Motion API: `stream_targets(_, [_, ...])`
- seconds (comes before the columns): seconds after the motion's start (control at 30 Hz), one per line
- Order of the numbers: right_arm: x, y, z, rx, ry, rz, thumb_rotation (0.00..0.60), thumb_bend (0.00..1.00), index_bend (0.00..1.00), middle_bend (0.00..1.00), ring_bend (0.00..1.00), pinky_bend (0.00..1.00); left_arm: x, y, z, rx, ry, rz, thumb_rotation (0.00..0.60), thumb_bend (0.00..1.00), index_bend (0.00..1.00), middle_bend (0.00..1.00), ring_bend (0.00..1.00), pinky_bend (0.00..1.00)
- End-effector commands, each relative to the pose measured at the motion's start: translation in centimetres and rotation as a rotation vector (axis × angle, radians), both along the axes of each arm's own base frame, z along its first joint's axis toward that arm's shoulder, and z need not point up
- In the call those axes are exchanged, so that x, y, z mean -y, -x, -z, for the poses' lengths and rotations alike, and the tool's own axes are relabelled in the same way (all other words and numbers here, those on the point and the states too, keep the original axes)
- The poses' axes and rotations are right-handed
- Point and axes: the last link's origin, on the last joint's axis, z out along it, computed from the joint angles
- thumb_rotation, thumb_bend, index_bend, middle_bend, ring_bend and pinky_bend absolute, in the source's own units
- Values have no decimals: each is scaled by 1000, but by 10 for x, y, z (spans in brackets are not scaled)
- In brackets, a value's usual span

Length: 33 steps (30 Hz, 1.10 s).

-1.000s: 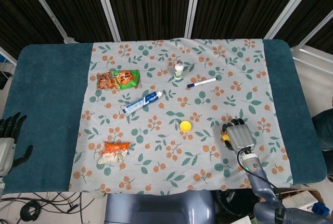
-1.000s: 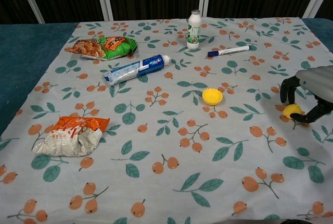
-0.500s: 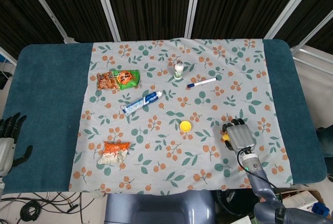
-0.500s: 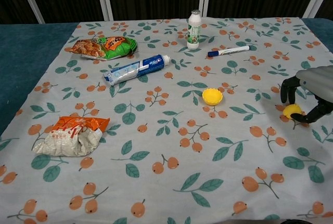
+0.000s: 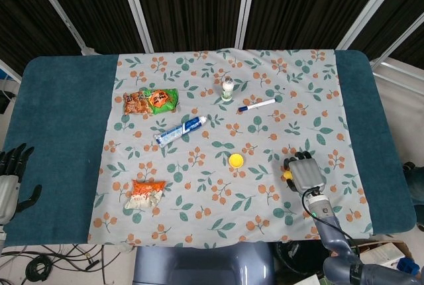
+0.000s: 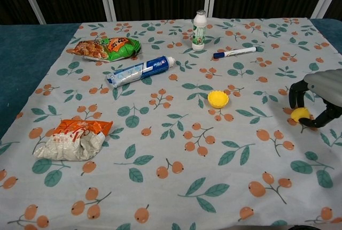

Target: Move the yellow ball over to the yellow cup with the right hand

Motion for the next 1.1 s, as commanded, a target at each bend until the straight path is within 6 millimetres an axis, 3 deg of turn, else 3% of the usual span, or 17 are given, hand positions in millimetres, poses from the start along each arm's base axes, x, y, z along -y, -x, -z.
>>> stream_targets(0.03, [0,0,0,-1,-2,1,600,264,480,464,238,184,0,0,0,0,-1,0,600,375,0,0,0,0])
stream_targets(0.33, [4,-7,-2,13,7,-19,600,333,504,476,245,184,0,0,0,2,-1,-1,600,375,0,0,0,0])
stream_targets(0.73, [25,-61,-15,14,-2,-131,600,334,512,477,245,184,0,-1,0,6,1,-2,600,375,0,0,0,0])
stream_targets(0.87, [31,-80,-10,9,-24,-160,600,334,515,477,245,184,0,-1,0,6,3,-1,600,375,0,0,0,0])
stream_targets(0.93, [37,-102,1,-1,-51,-203,600,333,515,477,245,184,0,-1,0,6,1,-1,600,375,0,0,0,0])
stream_targets(1.1, [42,-119,13,-27,-76,-211,600,333,515,477,245,184,0,0,0,9,2,-2,600,375,0,0,0,0])
